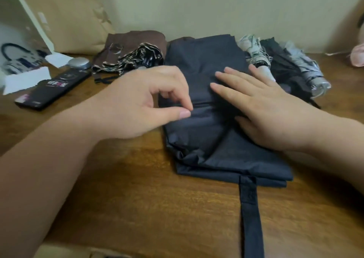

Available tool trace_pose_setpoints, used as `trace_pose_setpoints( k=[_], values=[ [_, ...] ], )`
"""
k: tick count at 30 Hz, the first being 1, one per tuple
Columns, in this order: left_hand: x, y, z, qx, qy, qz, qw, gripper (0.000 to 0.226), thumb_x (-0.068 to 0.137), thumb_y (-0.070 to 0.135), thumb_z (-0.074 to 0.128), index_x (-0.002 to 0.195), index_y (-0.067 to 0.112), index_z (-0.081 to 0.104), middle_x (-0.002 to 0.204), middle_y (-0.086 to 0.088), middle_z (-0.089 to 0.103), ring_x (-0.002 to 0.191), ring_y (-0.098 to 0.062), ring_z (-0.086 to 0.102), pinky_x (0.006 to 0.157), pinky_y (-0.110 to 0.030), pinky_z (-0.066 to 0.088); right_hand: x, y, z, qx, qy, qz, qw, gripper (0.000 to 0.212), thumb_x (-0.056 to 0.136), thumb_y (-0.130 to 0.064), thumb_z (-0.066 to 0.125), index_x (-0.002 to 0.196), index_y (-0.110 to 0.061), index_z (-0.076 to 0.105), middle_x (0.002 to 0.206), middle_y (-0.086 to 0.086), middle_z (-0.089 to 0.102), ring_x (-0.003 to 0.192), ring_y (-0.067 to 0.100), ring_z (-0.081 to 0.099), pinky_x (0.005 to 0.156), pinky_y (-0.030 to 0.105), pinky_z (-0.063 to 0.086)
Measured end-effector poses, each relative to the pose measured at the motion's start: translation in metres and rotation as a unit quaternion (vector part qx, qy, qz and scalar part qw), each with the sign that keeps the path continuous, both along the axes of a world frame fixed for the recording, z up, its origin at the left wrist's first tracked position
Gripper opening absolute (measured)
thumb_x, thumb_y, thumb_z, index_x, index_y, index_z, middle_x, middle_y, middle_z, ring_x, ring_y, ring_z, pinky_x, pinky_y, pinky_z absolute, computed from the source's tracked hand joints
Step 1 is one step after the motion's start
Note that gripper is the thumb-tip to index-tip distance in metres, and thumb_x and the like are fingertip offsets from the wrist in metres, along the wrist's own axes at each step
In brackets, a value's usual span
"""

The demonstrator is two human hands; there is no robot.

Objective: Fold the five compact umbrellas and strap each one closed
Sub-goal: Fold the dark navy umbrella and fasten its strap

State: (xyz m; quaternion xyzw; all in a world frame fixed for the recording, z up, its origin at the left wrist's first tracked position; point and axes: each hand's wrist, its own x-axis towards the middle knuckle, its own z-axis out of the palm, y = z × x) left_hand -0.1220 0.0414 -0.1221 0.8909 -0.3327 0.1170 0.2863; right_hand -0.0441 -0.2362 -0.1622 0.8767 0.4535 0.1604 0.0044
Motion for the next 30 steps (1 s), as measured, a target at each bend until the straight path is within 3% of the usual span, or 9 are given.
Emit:
trace_pose_setpoints(
  k=[2,4,6,11,17,22,26,28,30],
  values=[
    [-0.011,0.011,0.017,0.067,0.090,0.029,0.993,0.014,0.084,0.050,0.072,0.089,0.037,0.073,0.095,0.009,0.069,0.089,-0.016,0.068,0.081,-0.043,0.055,-0.008,0.007,0.001,0.016,0.098,0.046,0.994,0.073,0.089,-0.013,0.048,0.160,-0.019,0.031,0.169,0.005,0.020,0.158,0.018,0.010,0.128,0.049,0.007],
    [-0.023,0.015,0.021,0.191,0.204,0.060,0.958,0.023,0.075,0.065,0.066,0.092,0.049,0.068,0.095,0.018,0.069,0.086,-0.006,0.068,0.078,-0.037,0.058,-0.010,0.011,-0.001,0.029,0.173,0.057,0.983,0.064,0.098,-0.031,0.039,0.161,-0.027,0.028,0.171,-0.002,0.012,0.157,0.009,0.001,0.129,0.045,0.005],
    [-0.040,0.010,0.011,0.224,0.186,0.059,0.955,0.025,0.071,0.064,0.066,0.091,0.048,0.067,0.097,0.025,0.064,0.089,0.002,0.064,0.076,-0.026,0.055,-0.009,0.010,-0.002,0.039,0.163,0.064,0.984,0.064,0.102,-0.053,0.031,0.161,-0.030,0.025,0.171,-0.005,0.011,0.156,0.005,-0.001,0.129,0.043,0.006],
    [-0.069,-0.007,-0.031,0.090,0.013,0.061,0.994,0.014,0.088,0.042,0.070,0.095,0.030,0.071,0.096,0.018,0.060,0.089,-0.005,0.060,0.074,-0.026,0.051,0.000,0.009,-0.007,0.073,0.100,0.042,0.991,0.069,0.101,-0.061,0.030,0.160,-0.026,0.030,0.168,-0.001,0.023,0.157,0.012,0.013,0.128,0.045,0.012],
    [-0.070,-0.017,-0.039,0.052,-0.057,0.064,0.995,0.009,0.094,0.029,0.067,0.088,0.022,0.066,0.092,0.011,0.060,0.083,-0.012,0.059,0.070,-0.032,0.049,0.023,-0.007,-0.004,0.138,0.034,-0.014,0.990,0.053,0.099,-0.041,0.055,0.147,-0.019,0.052,0.146,0.008,0.053,0.134,0.030,0.050,0.112,0.048,0.041],
    [-0.074,-0.027,-0.028,-0.124,-0.010,0.185,0.975,0.007,0.098,0.039,0.054,0.093,0.035,0.051,0.078,0.005,0.067,0.067,-0.016,0.069,0.060,-0.040,0.054,0.027,-0.023,0.001,0.158,0.075,-0.014,0.984,0.051,0.100,-0.048,0.047,0.135,-0.016,0.065,0.120,0.004,0.066,0.110,0.027,0.063,0.096,0.045,0.053],
    [-0.065,-0.039,-0.016,-0.291,0.080,0.222,0.927,0.032,0.095,-0.001,0.064,0.097,0.026,0.047,0.080,0.001,0.073,0.056,-0.021,0.069,0.049,-0.031,0.051,0.029,-0.024,0.000,0.198,0.122,-0.036,0.972,0.050,0.098,-0.048,0.057,0.139,-0.018,0.061,0.125,0.002,0.062,0.119,0.024,0.058,0.107,0.046,0.046],
    [-0.065,-0.044,-0.009,-0.370,0.150,0.204,0.894,0.040,0.085,-0.008,0.072,0.101,0.019,0.047,0.084,-0.006,0.075,0.050,-0.024,0.064,0.041,-0.028,0.044,0.021,-0.024,0.006,0.235,0.121,-0.059,0.963,0.053,0.091,-0.042,0.070,0.138,-0.019,0.061,0.127,0.002,0.060,0.123,0.024,0.054,0.110,0.040,0.041],
    [-0.067,-0.044,-0.006,-0.424,0.213,0.182,0.862,0.049,0.072,-0.004,0.081,0.104,0.016,0.049,0.086,-0.010,0.073,0.043,-0.022,0.055,0.035,-0.025,0.037,0.007,-0.024,0.023,0.277,0.112,-0.096,0.949,0.043,0.086,-0.040,0.073,0.124,-0.021,0.066,0.108,-0.003,0.063,0.102,0.020,0.058,0.091,0.031,0.044]
  ],
)
